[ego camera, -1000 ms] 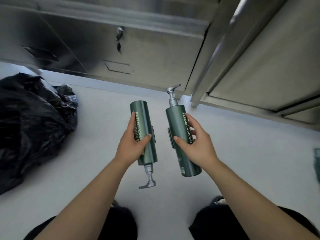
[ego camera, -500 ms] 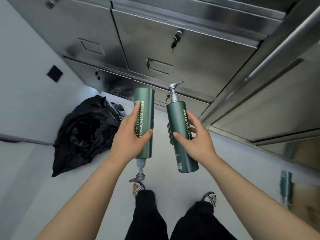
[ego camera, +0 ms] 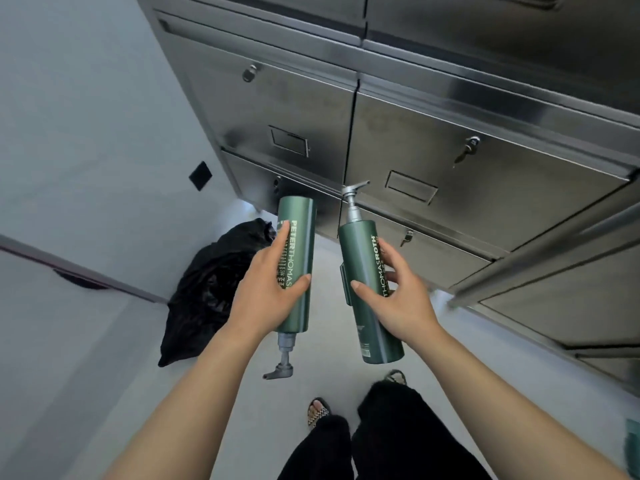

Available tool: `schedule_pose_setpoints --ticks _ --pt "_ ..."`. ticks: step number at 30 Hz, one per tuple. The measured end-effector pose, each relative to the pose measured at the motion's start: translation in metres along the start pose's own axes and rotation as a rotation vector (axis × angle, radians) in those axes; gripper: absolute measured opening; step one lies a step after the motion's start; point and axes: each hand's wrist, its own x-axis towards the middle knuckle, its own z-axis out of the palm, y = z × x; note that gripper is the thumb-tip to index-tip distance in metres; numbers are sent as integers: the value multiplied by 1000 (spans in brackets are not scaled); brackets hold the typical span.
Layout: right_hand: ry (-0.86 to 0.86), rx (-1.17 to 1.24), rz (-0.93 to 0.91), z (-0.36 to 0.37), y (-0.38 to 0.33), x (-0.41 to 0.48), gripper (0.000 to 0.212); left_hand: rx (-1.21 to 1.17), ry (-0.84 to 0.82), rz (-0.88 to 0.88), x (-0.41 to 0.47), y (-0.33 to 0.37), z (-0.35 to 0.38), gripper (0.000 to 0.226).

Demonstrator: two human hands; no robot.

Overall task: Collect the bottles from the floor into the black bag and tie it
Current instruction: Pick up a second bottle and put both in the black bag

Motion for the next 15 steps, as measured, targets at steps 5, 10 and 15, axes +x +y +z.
schedule_pose_setpoints --ticks 5,10,15 --pt "-96 -43 -38 33 -12 46 77 27 113 -84 16 -34 -15 88" --pt "-217 -19 -77 72 -30 103 77 57 169 -215 43 -63 -43 89" --pt "-301 8 -115 111 -65 153 78 100 262 -282 62 -88 -83 90"
